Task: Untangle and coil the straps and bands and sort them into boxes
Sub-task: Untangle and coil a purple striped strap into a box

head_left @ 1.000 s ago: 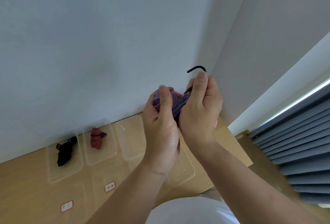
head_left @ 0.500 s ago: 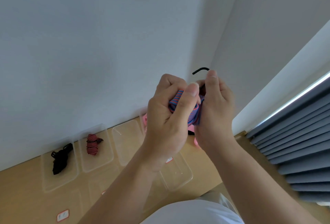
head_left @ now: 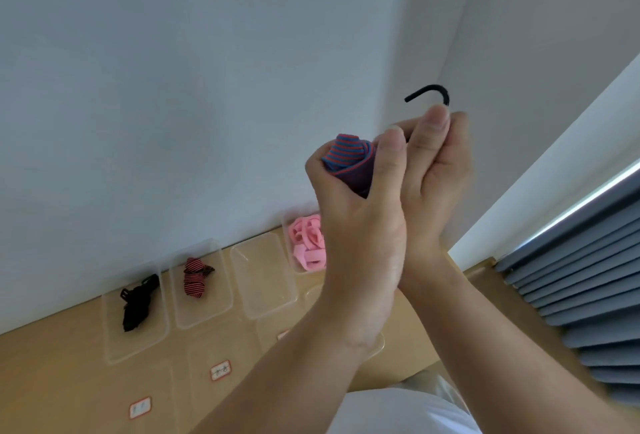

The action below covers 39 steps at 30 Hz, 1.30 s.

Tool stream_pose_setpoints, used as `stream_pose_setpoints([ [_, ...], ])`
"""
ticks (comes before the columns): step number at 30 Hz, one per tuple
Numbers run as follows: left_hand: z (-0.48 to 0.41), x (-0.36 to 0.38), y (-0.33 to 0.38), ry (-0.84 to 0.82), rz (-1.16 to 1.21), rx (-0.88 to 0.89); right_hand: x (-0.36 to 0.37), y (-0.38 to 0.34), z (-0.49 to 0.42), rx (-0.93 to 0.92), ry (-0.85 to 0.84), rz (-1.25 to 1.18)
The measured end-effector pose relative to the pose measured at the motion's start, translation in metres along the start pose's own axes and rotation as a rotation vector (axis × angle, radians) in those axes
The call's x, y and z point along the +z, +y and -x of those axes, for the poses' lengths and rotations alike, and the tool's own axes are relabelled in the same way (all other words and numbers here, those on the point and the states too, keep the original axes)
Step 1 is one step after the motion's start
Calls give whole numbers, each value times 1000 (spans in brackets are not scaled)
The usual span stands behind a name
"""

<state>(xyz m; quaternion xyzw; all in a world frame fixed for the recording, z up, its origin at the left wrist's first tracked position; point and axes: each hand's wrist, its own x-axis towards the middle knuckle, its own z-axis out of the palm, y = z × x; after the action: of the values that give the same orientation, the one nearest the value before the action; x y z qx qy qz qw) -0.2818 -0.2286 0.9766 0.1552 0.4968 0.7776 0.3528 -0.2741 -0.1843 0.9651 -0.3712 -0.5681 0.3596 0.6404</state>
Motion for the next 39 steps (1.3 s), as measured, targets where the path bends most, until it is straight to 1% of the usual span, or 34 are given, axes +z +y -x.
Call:
stream_pose_setpoints([
  [3, -6, -2, 6, 1, 75, -84, -1, 3, 0, -154, -7, 78],
  [5, -15, -7, 12, -37, 155, -120, 0, 4, 1, -219, -26, 114],
  [8, -28, -11, 15, -39, 173, -50, 2, 7, 1, -234, -50, 115],
  [11, -30, -16, 16, -175, 167, 63, -7, 6, -9, -174, -11, 83],
  [13, -31, -22, 16, -279, 114, 122, -18, 4, -23, -187, 51, 94],
  [15, -32, -29, 17, -390, 49, 155, -25, 1, -32, -222, 50, 91],
  [18, -34, -35, 21, -545, -206, 260, -26, 0, -27, -214, -83, 54],
  [20, -34, -37, 25, -593, -382, 320, -25, 4, -20, -180, -169, 38],
  [22, -34, -37, 27, -587, -476, 357, -25, 9, -17, -148, -198, 23],
  [23, -32, -37, 27, -581, -476, 359, -24, 10, -17, -134, -205, 9],
  [24, -30, -35, 25, -571, -421, 332, -24, 10, -17, -123, -208, -9],
  [25, -27, -32, 23, -537, -308, 277, -23, 11, -17, -116, -208, -23],
  [26, -24, -26, 19, -461, -179, 222, -23, 10, -18, -117, -204, -28],
  [28, -18, -15, 12, -266, 60, 164, -21, 8, -18, -151, -190, -34],
  [29, -14, -9, 9, -192, 153, 155, -20, 8, -18, -170, -178, -36],
  [31, -10, 0, 5, -134, 245, 149, -21, 11, -20, -178, -150, -20],
  [33, -9, 3, 2, -145, 236, 164, -24, 16, -22, -169, -146, -2],
  [35, -9, 6, 1, -179, 170, 198, -29, 20, -25, -166, -172, 4],
  [39, -14, 11, 5, -222, 45, 270, -37, 22, -37, -156, -293, 3],
])
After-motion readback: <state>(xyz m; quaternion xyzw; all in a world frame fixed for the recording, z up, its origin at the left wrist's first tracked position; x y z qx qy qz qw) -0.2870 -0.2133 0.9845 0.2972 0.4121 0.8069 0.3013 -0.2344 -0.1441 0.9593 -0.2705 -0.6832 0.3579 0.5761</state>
